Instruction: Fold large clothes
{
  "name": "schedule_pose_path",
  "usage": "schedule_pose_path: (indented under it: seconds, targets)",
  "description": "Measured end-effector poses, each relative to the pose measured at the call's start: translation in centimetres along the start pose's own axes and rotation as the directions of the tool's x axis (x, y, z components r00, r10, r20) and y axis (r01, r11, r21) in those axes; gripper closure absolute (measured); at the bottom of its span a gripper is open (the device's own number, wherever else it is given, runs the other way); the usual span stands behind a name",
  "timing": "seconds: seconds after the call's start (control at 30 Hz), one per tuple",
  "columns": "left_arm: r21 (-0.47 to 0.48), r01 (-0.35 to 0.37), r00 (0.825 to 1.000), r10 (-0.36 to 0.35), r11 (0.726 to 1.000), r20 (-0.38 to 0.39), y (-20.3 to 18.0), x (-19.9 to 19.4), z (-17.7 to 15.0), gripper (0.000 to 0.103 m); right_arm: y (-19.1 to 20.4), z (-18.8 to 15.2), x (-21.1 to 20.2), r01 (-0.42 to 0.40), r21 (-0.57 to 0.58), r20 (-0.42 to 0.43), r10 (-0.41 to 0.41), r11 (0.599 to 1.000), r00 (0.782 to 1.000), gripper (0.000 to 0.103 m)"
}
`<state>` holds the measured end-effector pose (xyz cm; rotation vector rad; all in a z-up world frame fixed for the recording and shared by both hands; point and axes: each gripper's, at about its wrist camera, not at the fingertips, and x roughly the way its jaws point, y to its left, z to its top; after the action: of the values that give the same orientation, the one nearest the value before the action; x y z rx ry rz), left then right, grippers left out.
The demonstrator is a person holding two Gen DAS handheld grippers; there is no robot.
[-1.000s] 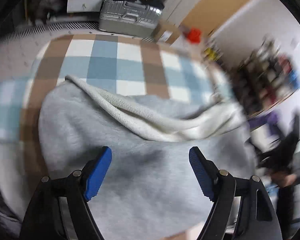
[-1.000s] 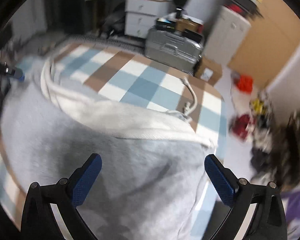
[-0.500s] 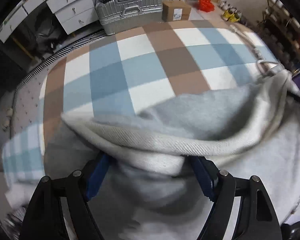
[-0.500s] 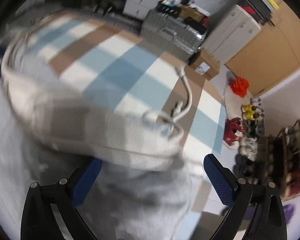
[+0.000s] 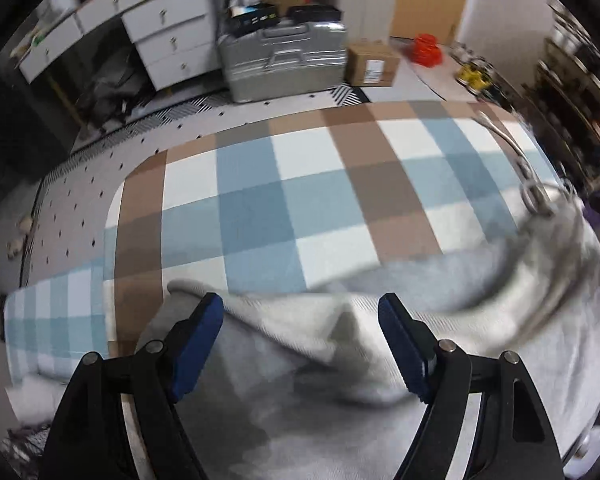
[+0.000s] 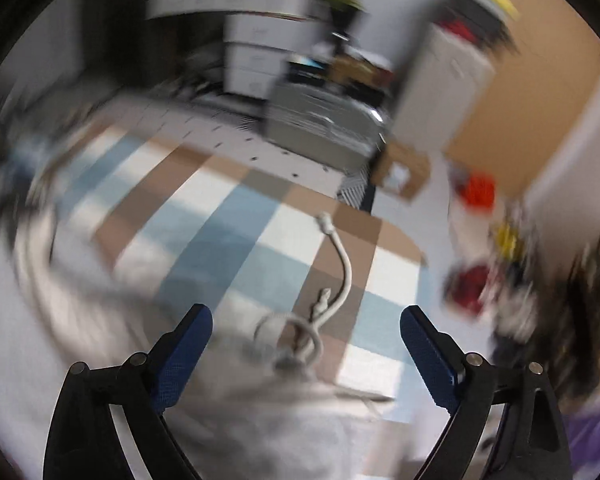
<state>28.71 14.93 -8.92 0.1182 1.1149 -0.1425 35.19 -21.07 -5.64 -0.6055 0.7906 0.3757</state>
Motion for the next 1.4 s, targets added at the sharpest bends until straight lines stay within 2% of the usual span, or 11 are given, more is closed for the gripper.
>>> schedule_pose_path:
  seconds: [0.1, 0.37, 0.4, 0.43, 0.53, 0.7, 0.83, 0.93, 1.07, 1.17, 1.4]
  targets:
    - [0.018, 0.023, 1.000, -0.022, 1.000, -0.012, -0.8, -0.3, -1.1, 0.027, 3.2, -1.6, -0.5, 0.029, -0.192, -0.021, -0.034, 0.981, 0.999, 0.007]
    - [0.002, 0.049, 0.998, -0.049, 0.999, -0.032, -2.0, 0.8, -0.3, 0.027, 8.8, -1.5, 3.0, 0.048, -0.418, -0.064, -0.082, 0.907, 0.995, 0.012]
    - [-0.003, 0.057, 0.998, -0.057, 0.998, -0.034, -2.2, 1.0, -0.2, 0.027, 9.0, -1.6, 3.3, 0.031, -0.431, -0.075, -0.070, 0.902, 0.995, 0.022]
    - [0.001, 0.060, 0.998, -0.060, 0.998, -0.030, -2.4, 1.1, -0.1, 0.027, 9.4, -1.4, 3.4, -0.007, -0.448, -0.096, -0.040, 0.894, 0.995, 0.045]
    - [0.030, 0.049, 0.999, -0.049, 0.998, -0.006, -3.1, 1.1, -0.2, 0.027, 10.1, -1.0, 3.7, 0.002, -0.468, -0.104, -0.057, 0.884, 0.993, 0.082]
    - [0.027, 0.041, 0.999, -0.040, 0.999, -0.011, -2.9, 1.5, -0.4, 0.027, 8.0, 0.7, 4.7, -0.023, -0.286, -0.138, -0.017, 0.958, 0.990, 0.100]
    - [0.029, 0.028, 1.000, -0.028, 0.999, 0.008, -2.7, 1.2, -0.5, 0.027, 4.5, 2.4, 3.4, -0.092, -0.065, -0.070, 0.087, 0.994, 0.994, 0.102]
    - [0.019, 0.042, 0.999, -0.042, 0.999, 0.018, -2.5, 0.9, -0.6, 0.027, 5.4, 2.6, 2.1, -0.127, -0.138, -0.068, 0.118, 0.982, 0.991, 0.102]
    - [0.030, 0.053, 0.998, -0.054, 0.998, 0.026, -2.8, 0.7, -1.3, 0.027, 7.0, 1.3, 2.1, -0.197, -0.237, -0.162, 0.162, 0.951, 0.973, 0.101]
    - [0.038, 0.050, 0.998, -0.051, 0.998, 0.022, -3.0, 0.8, -1.6, 0.027, 7.4, -0.1, 2.5, -0.183, -0.273, -0.219, 0.125, 0.944, 0.968, 0.101]
    - [0.037, 0.074, 0.997, -0.075, 0.997, 0.020, -3.2, 0.7, -2.2, 0.027, 7.0, -1.1, 1.1, -0.253, -0.220, -0.215, 0.206, 0.942, 0.955, 0.097]
